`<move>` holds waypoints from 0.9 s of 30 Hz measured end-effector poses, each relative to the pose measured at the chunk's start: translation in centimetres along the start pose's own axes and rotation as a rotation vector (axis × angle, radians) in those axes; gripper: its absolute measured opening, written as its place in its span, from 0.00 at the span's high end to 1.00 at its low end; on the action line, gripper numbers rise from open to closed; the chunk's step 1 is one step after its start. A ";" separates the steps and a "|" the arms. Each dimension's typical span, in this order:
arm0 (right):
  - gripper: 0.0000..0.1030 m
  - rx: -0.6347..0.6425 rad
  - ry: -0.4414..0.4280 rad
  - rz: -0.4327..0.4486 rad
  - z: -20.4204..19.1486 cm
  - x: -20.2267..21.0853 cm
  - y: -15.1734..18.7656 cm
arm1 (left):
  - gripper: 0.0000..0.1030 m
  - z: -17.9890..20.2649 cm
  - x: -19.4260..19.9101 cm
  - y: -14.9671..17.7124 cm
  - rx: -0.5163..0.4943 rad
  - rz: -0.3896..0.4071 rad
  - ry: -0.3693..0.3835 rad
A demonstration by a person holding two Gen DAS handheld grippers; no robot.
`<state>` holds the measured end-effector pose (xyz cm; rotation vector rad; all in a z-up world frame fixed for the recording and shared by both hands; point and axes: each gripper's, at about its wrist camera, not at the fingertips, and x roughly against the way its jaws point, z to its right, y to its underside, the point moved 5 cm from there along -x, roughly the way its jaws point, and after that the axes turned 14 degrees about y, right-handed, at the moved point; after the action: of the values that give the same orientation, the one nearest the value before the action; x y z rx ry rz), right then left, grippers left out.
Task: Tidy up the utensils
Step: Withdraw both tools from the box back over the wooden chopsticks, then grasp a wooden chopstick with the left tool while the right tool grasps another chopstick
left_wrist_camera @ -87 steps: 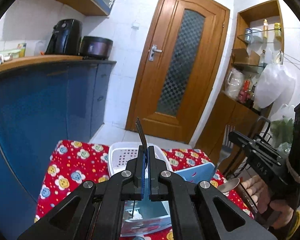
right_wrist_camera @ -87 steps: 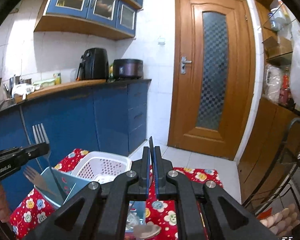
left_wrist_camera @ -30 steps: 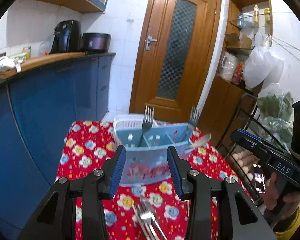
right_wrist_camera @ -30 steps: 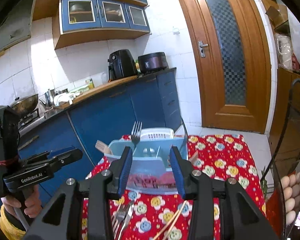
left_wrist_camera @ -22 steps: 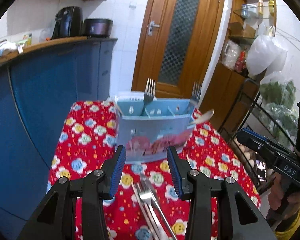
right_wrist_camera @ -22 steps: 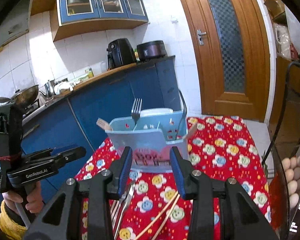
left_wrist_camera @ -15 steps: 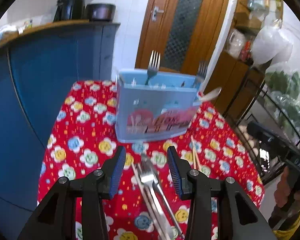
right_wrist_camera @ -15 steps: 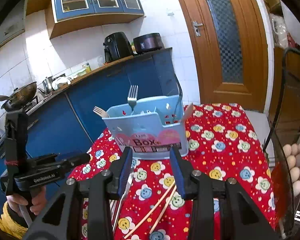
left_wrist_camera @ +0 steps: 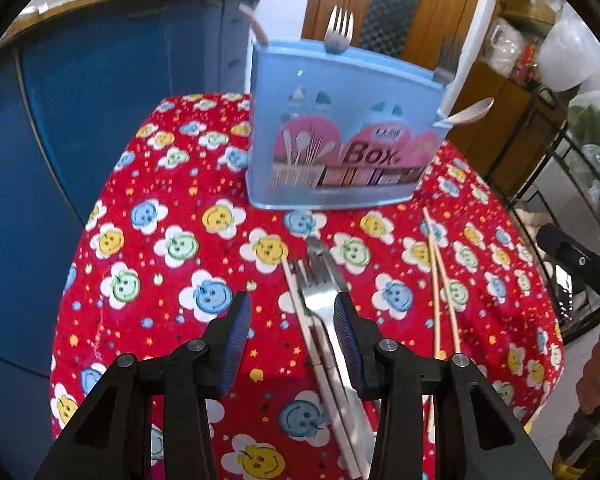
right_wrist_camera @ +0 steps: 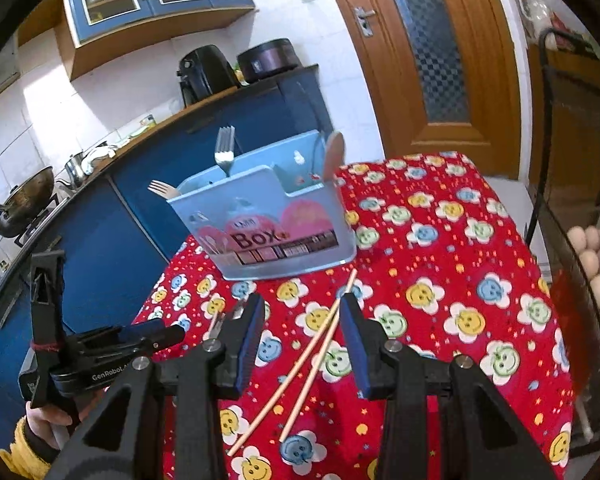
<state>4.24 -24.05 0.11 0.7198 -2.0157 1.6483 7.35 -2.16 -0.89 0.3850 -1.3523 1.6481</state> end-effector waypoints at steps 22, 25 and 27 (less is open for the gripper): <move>0.59 -0.068 -0.002 -0.067 2.6 -2.0 2.3 | 0.57 -0.6 -2.7 2.1 0.036 -0.082 -0.064; 0.59 -0.072 -0.001 -0.073 2.7 -2.1 2.5 | 0.57 -0.9 -2.6 2.2 0.035 -0.077 -0.080; 0.59 -0.073 -0.002 -0.076 2.6 -2.2 2.6 | 0.57 -1.0 -2.6 2.2 0.034 -0.075 -0.083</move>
<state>4.29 -25.96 -3.71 0.7624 -2.0139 1.5239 7.22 -2.33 -4.39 0.5237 -1.3556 1.6097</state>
